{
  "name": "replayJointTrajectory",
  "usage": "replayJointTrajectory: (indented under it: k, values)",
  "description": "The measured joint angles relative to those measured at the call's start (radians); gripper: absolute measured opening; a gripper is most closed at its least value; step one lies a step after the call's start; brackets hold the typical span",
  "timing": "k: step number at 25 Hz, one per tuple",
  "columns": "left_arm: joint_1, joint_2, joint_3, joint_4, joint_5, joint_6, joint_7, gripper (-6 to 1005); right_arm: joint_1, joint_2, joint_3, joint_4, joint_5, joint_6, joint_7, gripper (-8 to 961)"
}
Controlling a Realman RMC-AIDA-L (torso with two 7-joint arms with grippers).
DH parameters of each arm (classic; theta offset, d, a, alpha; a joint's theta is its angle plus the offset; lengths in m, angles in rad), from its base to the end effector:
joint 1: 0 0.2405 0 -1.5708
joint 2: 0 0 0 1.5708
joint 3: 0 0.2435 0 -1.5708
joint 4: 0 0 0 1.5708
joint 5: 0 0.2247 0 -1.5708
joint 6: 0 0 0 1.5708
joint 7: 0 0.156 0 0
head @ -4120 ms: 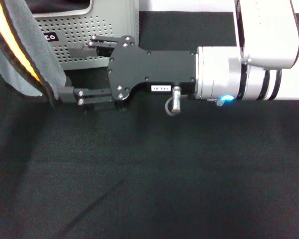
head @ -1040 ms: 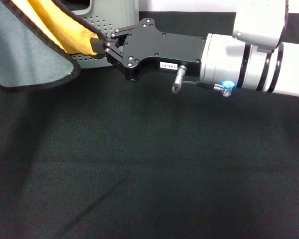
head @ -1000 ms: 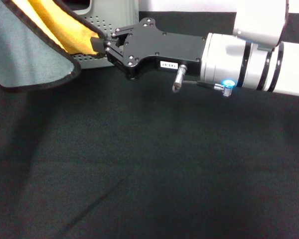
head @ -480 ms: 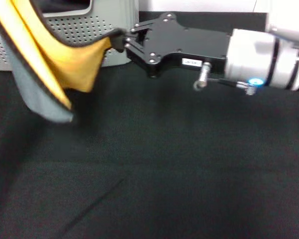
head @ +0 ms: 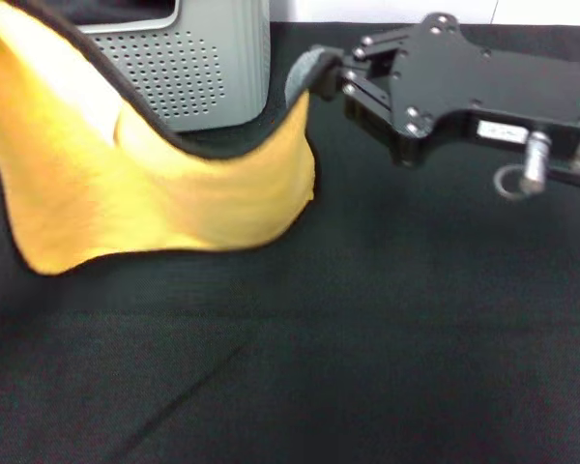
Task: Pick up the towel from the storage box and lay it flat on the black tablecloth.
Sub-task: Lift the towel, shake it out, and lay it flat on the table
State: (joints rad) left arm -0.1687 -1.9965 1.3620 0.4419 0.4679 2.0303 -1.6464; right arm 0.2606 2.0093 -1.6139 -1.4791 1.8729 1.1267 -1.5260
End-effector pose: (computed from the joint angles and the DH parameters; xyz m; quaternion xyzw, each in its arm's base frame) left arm -0.2553 0.2347 0.0816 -0.6264 -0.2897 -0.7228 0.0358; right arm 0.0653 0.3157 0.0104 -0.9218 0.0234 0.3655 0.1270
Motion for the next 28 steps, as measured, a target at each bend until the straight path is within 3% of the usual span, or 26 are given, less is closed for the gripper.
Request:
replayJointTrajectory:
  k: [6,12,18,23,28]
  values:
    - [0.094,0.036,-0.001,0.120,0.140,0.005,0.005,11,-0.122,0.000,0.005,-0.152,-0.056,0.084,0.048,24]
    - [0.184,0.057,0.003,0.264,0.243,0.008,0.005,11,-0.192,0.003,0.007,-0.237,-0.090,0.197,0.108,28]
    - [0.276,0.076,0.018,0.435,0.290,0.012,-0.007,11,-0.284,0.004,0.004,-0.404,-0.124,0.313,0.136,31]
    - [0.320,0.097,0.065,0.512,0.299,0.013,-0.006,11,-0.367,0.005,0.013,-0.453,-0.136,0.401,0.130,33]
    - [0.307,0.103,0.084,0.509,0.342,0.013,-0.004,11,-0.425,0.012,0.070,-0.471,-0.160,0.482,0.128,36]
